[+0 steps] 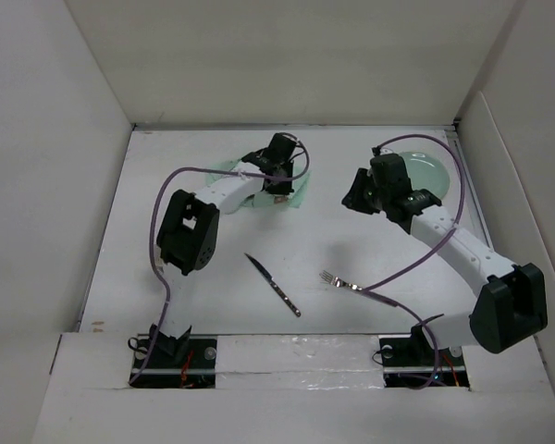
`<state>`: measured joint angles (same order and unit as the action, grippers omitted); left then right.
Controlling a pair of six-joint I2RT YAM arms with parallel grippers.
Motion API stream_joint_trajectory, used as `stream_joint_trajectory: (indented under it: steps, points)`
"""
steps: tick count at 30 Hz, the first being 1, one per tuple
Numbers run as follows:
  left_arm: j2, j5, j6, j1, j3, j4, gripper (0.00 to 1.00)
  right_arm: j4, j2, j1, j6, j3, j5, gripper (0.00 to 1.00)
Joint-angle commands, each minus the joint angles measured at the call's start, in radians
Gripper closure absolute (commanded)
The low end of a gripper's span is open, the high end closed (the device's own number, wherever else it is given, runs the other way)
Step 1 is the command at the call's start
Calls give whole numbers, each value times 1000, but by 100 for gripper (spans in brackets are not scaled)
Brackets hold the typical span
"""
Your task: Set the dinner table for one person
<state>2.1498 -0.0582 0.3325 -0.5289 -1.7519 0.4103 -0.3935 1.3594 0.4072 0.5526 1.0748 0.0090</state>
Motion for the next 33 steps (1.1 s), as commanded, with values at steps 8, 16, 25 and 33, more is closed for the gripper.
stream_joint_trajectory:
  steps: [8,16,25,33]
  points:
    - [-395,67,46,-20,166,41,51,33,85,-48,-8,50,14,58]
    - [-620,-25,147,-20,580,-79,77,73,234,-57,21,62,-64,100]
    - [-498,82,186,29,617,-188,52,111,253,-47,35,31,-92,97]
    - [-302,135,131,29,508,-301,41,148,277,-25,56,-13,-119,51]
